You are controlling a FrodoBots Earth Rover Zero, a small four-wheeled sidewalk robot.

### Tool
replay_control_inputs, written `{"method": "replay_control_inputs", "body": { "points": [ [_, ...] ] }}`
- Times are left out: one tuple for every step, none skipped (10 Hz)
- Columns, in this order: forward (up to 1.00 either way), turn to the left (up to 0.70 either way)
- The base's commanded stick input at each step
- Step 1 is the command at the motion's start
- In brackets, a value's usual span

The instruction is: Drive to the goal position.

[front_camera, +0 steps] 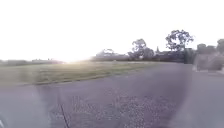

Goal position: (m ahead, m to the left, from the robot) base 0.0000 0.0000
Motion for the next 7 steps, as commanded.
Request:
{"method": "replay_control_inputs", "body": {
  "points": [
    [0.0,0.45],
    [0.0,0.45],
    [0.0,0.45],
    [0.0,0.45],
    [0.0,0.45],
    [0.0,0.45],
    [0.0,0.45]
  ]
}}
